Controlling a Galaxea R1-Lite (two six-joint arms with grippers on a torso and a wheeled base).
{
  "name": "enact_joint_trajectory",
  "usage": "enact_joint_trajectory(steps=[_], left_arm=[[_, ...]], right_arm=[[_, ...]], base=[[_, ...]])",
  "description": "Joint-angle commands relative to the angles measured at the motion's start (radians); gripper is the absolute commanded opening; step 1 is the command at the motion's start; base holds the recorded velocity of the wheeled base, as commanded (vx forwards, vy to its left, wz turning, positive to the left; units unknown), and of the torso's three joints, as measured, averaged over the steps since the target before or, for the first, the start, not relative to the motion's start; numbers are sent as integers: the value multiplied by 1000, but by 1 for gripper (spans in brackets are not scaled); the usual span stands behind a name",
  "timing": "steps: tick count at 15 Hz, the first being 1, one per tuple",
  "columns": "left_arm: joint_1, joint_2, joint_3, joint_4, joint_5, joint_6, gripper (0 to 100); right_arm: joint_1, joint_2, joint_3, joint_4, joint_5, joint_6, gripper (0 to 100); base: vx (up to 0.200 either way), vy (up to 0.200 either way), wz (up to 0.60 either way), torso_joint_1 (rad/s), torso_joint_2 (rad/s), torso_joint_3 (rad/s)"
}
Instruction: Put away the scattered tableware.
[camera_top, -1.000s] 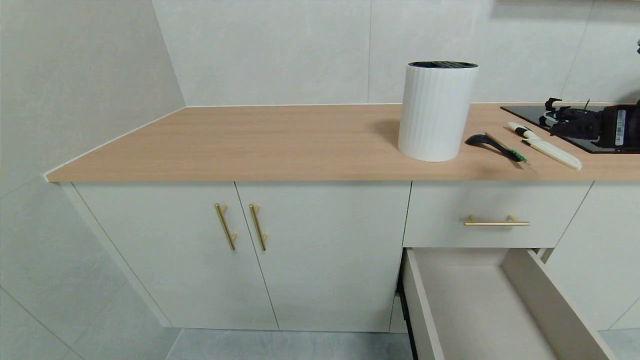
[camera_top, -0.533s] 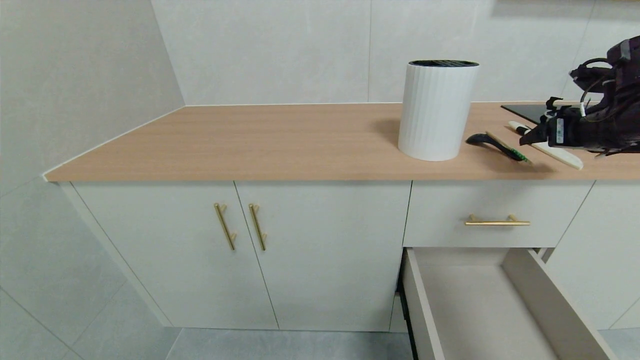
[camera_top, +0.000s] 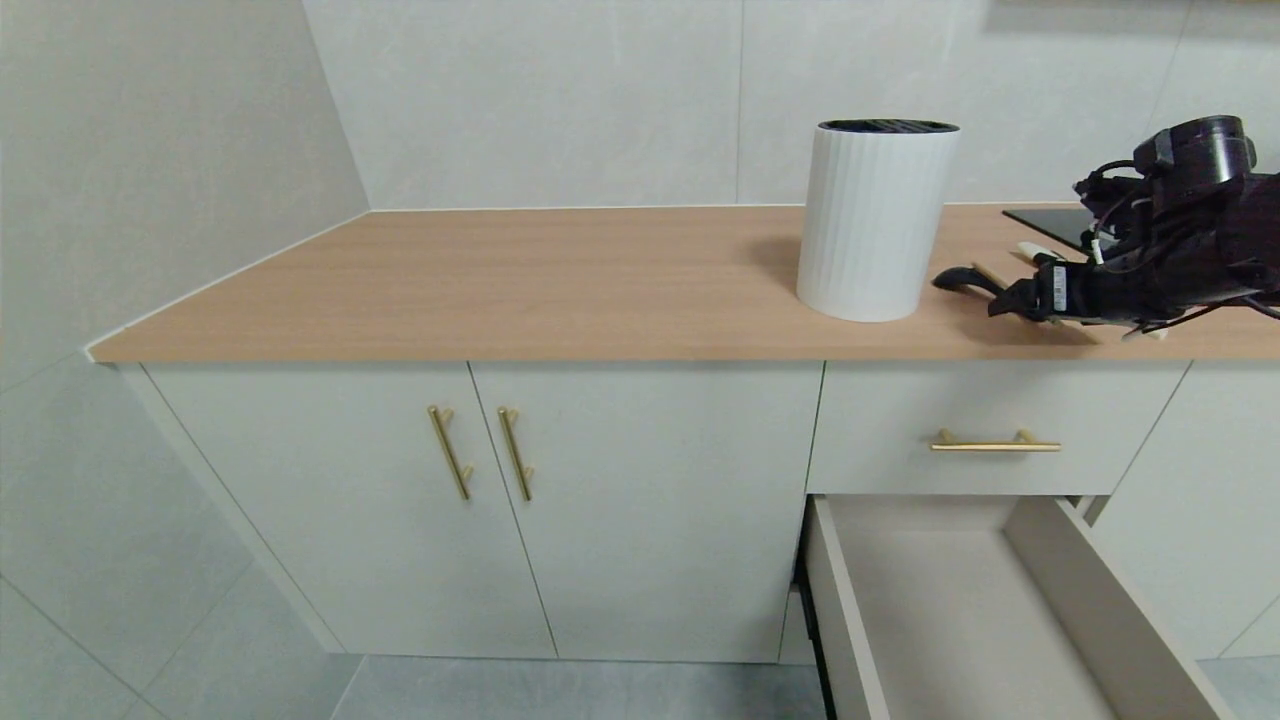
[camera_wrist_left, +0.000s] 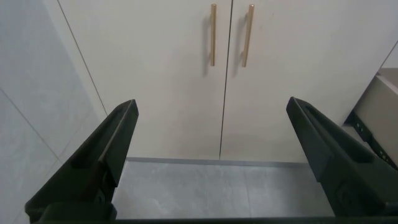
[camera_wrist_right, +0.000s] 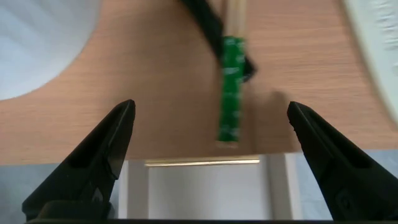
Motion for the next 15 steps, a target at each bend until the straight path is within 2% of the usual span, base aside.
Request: enact_joint_trajectory(steps=[1, 5, 6, 15], left_arm=[[0, 0, 0, 0, 0, 0, 100], [0, 0, 0, -1, 0, 0, 100], [0, 0, 0, -1, 0, 0, 100], [0, 0, 0, 0, 0, 0, 100]], right_arm=[[0, 12, -5, -2, 0, 2, 100], [0, 21, -13, -2, -2, 5, 100], [0, 25, -13, -2, -2, 5, 0], [0, 38, -26, -2, -7, 7, 0]], base=[[0, 0, 0, 0, 0, 0], [0, 0, 0, 0, 0, 0], [0, 0, 0, 0, 0, 0], [0, 0, 0, 0, 0, 0]])
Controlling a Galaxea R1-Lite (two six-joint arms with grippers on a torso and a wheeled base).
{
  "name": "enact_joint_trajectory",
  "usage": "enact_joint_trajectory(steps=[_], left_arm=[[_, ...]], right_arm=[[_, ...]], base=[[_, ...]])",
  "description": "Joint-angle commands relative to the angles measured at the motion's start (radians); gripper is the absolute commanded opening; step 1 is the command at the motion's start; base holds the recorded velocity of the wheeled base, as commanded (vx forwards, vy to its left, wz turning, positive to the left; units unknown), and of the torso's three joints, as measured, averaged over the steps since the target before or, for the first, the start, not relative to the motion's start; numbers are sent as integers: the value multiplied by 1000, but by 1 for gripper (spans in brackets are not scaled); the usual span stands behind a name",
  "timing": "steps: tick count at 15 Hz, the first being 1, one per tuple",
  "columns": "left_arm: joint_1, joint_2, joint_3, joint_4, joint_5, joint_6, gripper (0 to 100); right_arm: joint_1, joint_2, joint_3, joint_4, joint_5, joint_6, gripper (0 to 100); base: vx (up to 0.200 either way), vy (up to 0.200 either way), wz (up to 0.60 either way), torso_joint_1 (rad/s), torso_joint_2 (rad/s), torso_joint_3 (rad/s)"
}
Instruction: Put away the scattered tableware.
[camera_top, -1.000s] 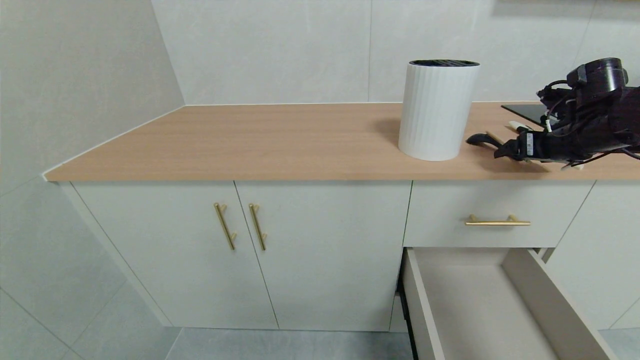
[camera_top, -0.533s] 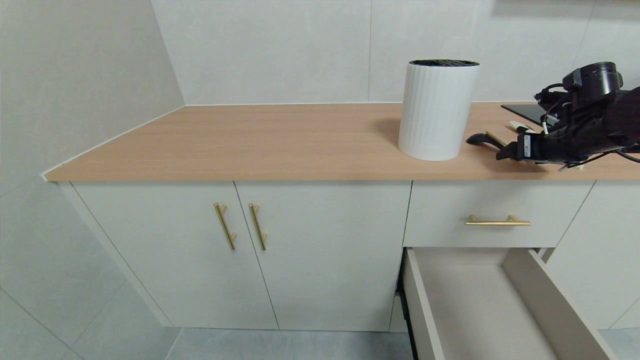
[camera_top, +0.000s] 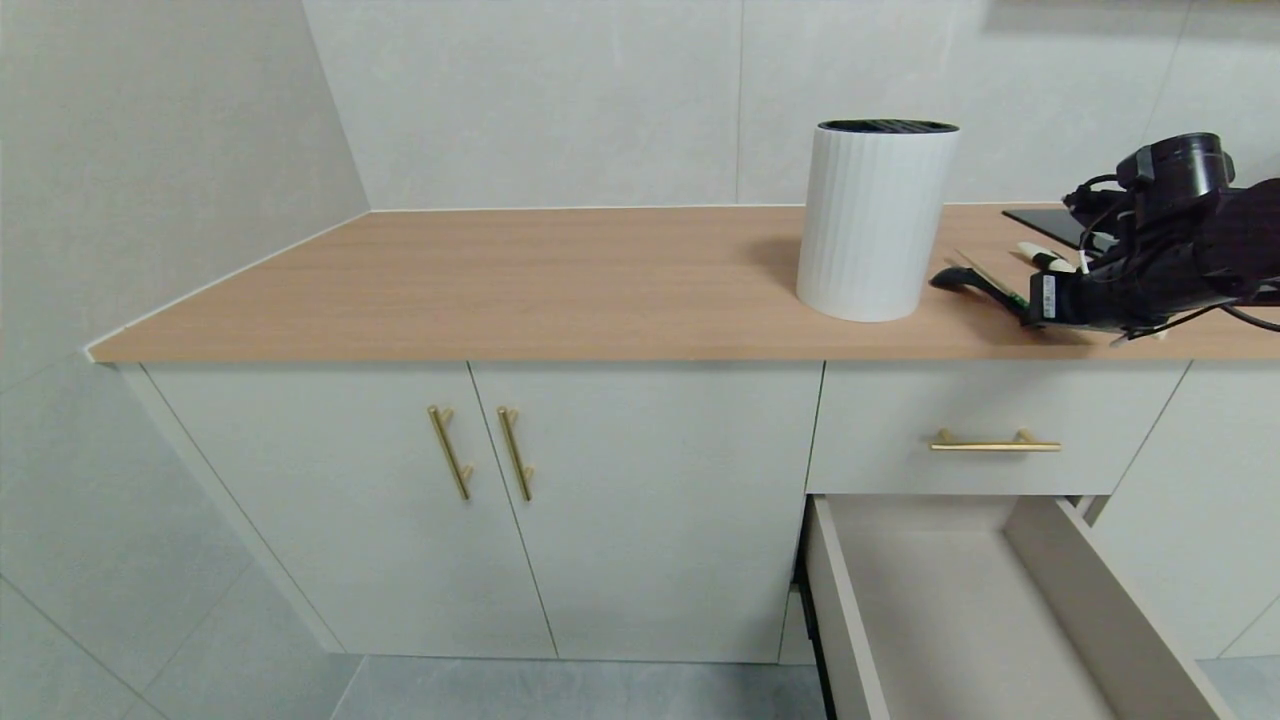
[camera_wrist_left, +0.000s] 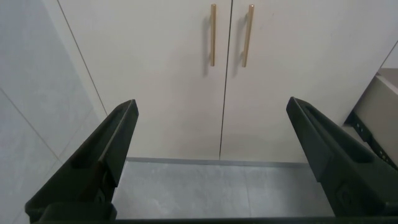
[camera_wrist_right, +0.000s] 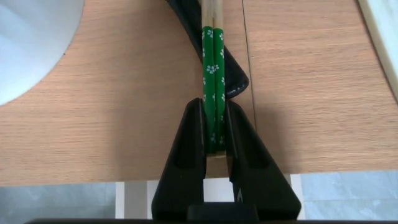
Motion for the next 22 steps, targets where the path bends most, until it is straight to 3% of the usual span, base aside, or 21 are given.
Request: enact_joint_trajectory(steps=[1, 6, 10, 16, 20, 21, 22], left_arm=[[0, 0, 0, 0, 0, 0, 100], [0, 0, 0, -2, 0, 0, 100], [0, 0, 0, 0, 0, 0, 100], [0, 0, 0, -2, 0, 0, 100], [0, 0, 0, 0, 0, 0, 100], [0, 0, 0, 0, 0, 0, 100], [0, 0, 0, -2, 0, 0, 100]], right_arm=[[0, -46, 10, 2, -1, 4, 0], [0, -371, 193, 2, 25, 50, 0], [24, -746, 484, 8, 292, 44, 0], [169, -1085, 852, 62, 309, -77, 0], [192, -1003, 860, 275, 303, -122, 0], [213, -870, 831, 396, 255, -132, 0], [230, -792, 837, 414, 209, -132, 0]], base=[[0, 0, 0, 0, 0, 0], [0, 0, 0, 0, 0, 0], [0, 0, 0, 0, 0, 0], [0, 0, 0, 0, 0, 0], [0, 0, 0, 0, 0, 0], [0, 0, 0, 0, 0, 0], [0, 0, 0, 0, 0, 0]])
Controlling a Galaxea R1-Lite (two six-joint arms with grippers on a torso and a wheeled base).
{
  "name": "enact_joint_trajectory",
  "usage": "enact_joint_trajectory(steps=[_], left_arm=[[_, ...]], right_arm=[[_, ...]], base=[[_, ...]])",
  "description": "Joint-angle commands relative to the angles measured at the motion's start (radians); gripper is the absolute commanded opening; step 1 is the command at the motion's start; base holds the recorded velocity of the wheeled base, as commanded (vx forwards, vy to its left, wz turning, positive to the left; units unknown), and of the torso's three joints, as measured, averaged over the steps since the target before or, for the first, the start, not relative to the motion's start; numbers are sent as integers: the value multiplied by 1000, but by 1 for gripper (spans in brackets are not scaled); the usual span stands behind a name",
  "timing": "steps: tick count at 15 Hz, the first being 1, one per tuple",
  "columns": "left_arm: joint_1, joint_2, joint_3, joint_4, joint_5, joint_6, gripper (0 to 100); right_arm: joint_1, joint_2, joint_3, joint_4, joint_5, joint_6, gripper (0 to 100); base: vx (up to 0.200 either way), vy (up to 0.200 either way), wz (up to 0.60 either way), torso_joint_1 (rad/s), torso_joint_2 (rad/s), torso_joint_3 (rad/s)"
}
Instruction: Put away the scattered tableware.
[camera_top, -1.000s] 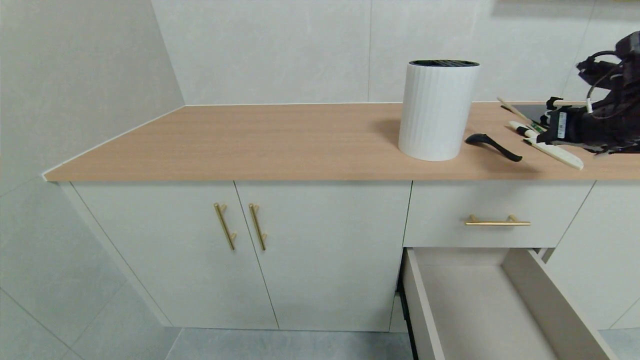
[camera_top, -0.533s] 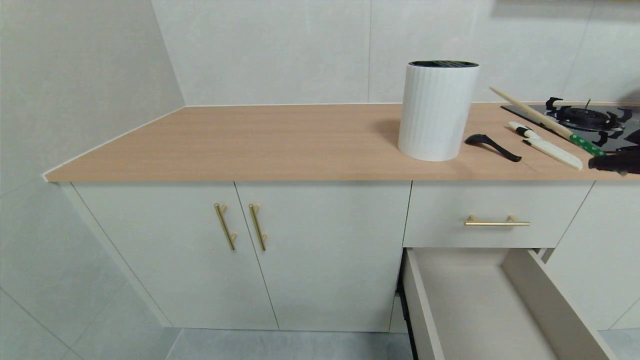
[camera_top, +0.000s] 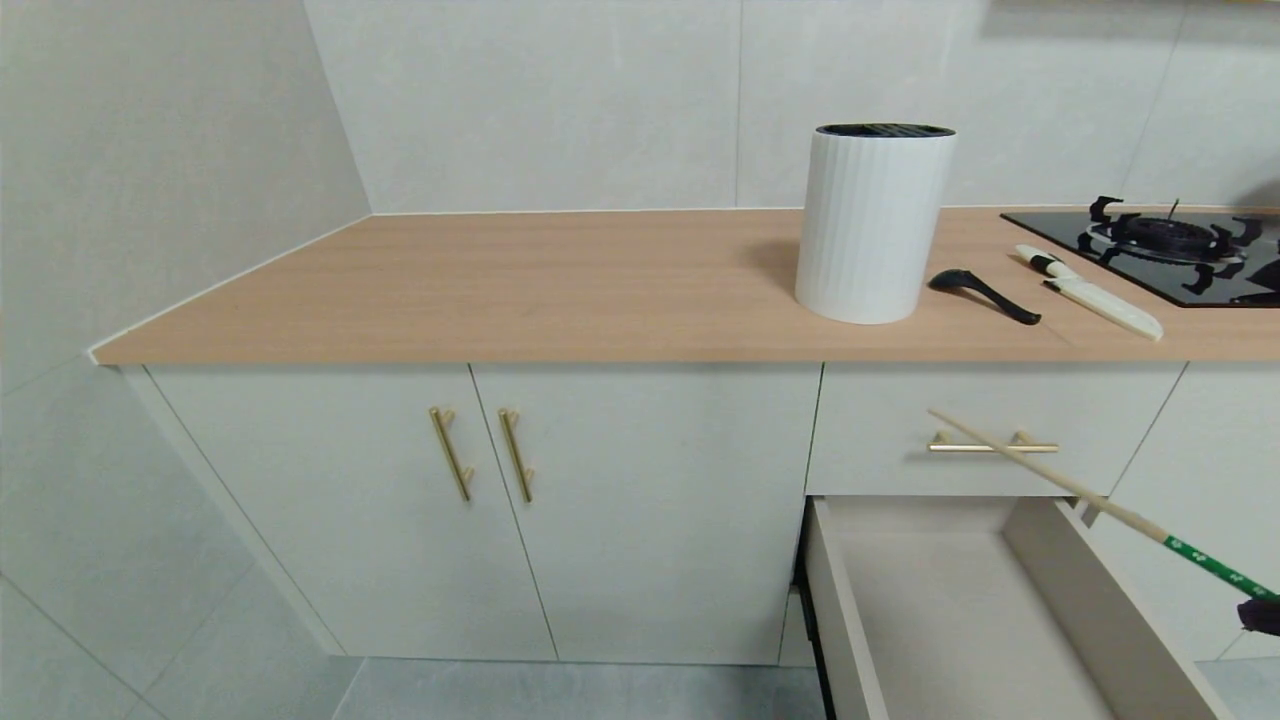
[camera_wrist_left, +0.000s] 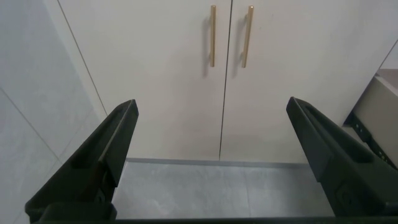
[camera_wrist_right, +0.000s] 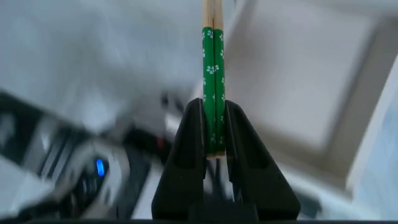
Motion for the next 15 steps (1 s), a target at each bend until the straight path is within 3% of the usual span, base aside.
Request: enact_joint_trajectory(steps=[1, 3, 6, 10, 15], left_arm=[[0, 0, 0, -1, 0, 0, 100], [0, 0, 0, -1, 0, 0, 100], [0, 0, 0, 0, 0, 0, 100], [0, 0, 0, -1, 0, 0, 100], [0, 0, 0, 0, 0, 0, 100]], right_arm=[[41, 238, 8, 78, -83, -12, 0], [42, 321, 39, 76, -89, -18, 0], [42, 557, 65, 62, -180, -38, 0], [39, 761, 188, -318, -195, -6, 0], [41, 947, 222, -585, -215, 85, 0]], base=[[0, 0, 0, 0, 0, 0], [0, 0, 0, 0, 0, 0], [0, 0, 0, 0, 0, 0], [0, 0, 0, 0, 0, 0], [0, 0, 0, 0, 0, 0]])
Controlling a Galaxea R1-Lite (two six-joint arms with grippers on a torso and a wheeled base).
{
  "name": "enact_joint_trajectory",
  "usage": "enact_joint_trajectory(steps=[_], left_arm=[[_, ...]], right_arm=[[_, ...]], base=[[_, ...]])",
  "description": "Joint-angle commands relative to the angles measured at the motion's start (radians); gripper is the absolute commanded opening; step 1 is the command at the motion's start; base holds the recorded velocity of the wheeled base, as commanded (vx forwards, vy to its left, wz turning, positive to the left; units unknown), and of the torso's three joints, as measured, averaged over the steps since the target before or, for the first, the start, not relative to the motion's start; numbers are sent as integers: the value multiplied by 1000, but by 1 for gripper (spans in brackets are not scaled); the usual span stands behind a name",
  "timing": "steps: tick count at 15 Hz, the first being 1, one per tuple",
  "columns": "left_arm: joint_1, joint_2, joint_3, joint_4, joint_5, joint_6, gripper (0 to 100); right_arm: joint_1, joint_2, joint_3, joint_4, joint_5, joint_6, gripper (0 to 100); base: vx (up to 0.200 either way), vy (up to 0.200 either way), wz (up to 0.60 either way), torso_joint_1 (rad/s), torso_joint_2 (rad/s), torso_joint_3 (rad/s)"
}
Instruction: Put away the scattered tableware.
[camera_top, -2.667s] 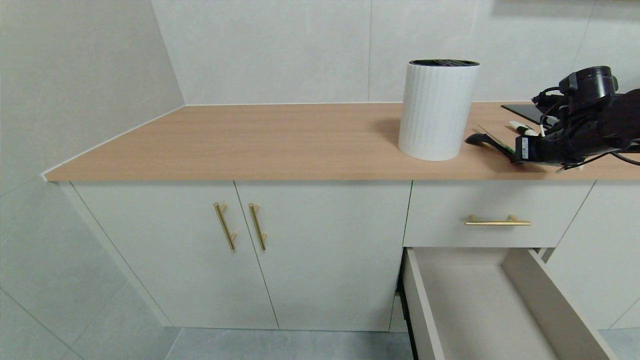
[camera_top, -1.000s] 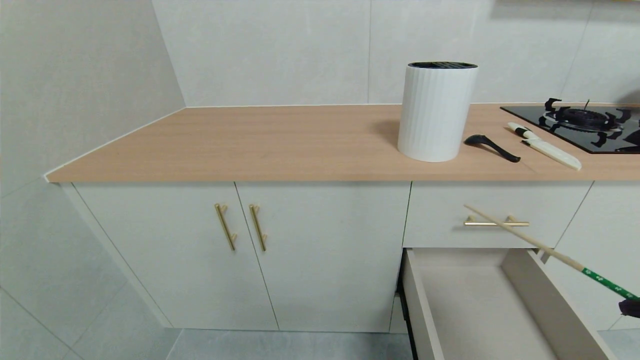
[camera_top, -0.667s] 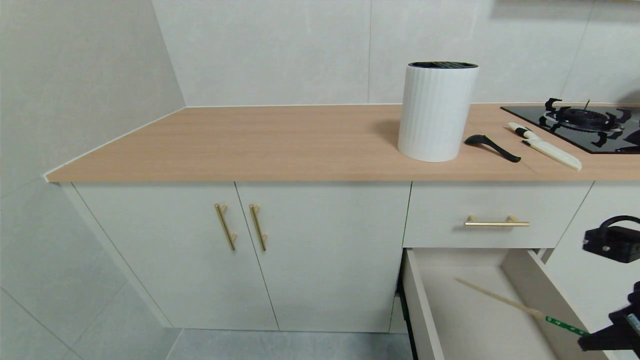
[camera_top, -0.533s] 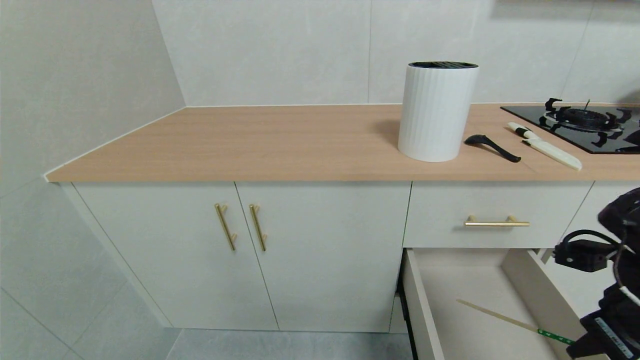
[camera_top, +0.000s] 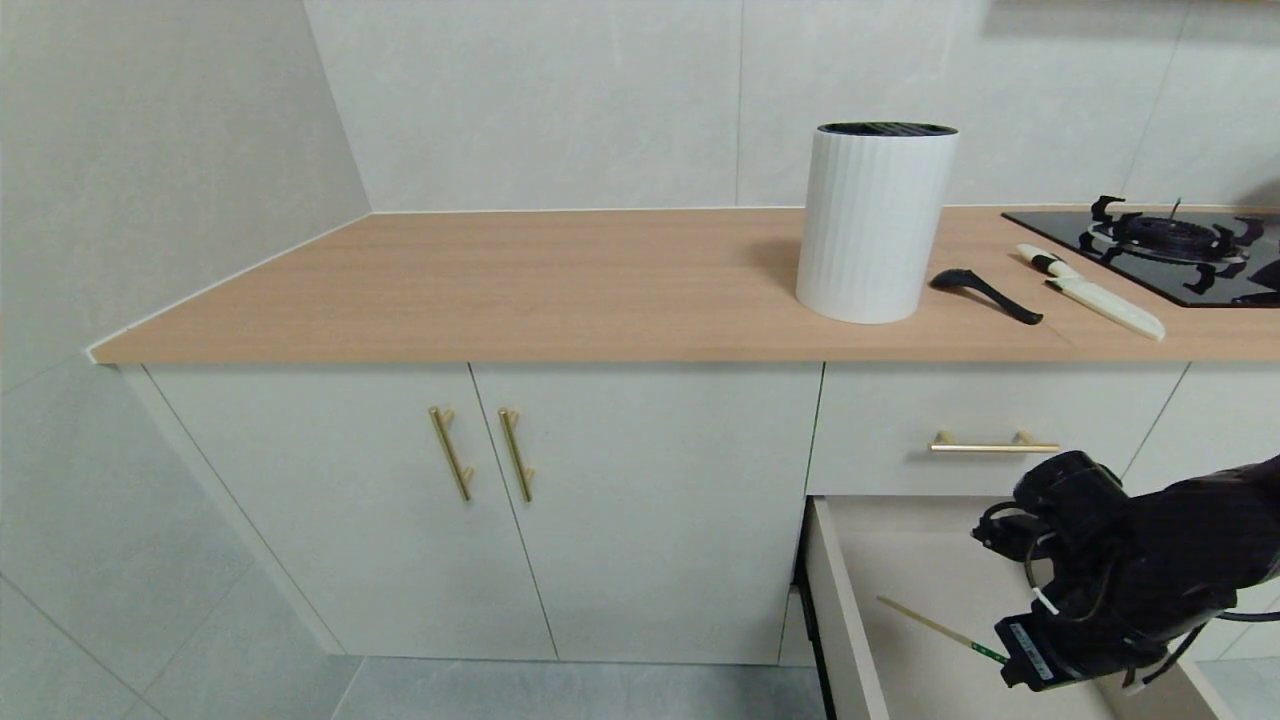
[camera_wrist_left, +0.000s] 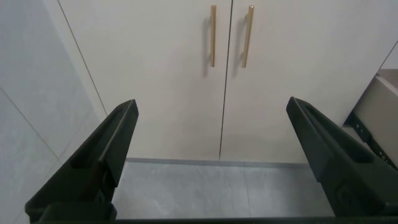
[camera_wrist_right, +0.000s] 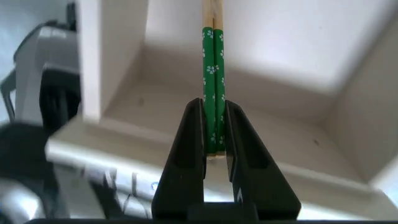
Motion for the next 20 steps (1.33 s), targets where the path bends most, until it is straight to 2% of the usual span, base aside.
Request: enact_joint_trajectory(steps=[1, 4, 12, 16, 20], left_arm=[[0, 0, 0, 0, 0, 0, 100], [0, 0, 0, 0, 0, 0, 100], [0, 0, 0, 0, 0, 0, 100], [0, 0, 0, -2, 0, 0, 100], [0, 0, 0, 0, 0, 0, 100]], right_arm=[[1, 154, 9, -109, -10, 38, 0], [1, 245, 0, -235, -12, 51, 0], [6, 245, 3, -284, -12, 52, 0], [6, 228, 0, -287, -10, 54, 0], [6, 239, 12, -389, -10, 52, 0]], base=[[0, 0, 0, 0, 0, 0], [0, 0, 0, 0, 0, 0], [0, 0, 0, -4, 14, 11], [0, 0, 0, -80, 361, 271], [0, 0, 0, -54, 377, 309]])
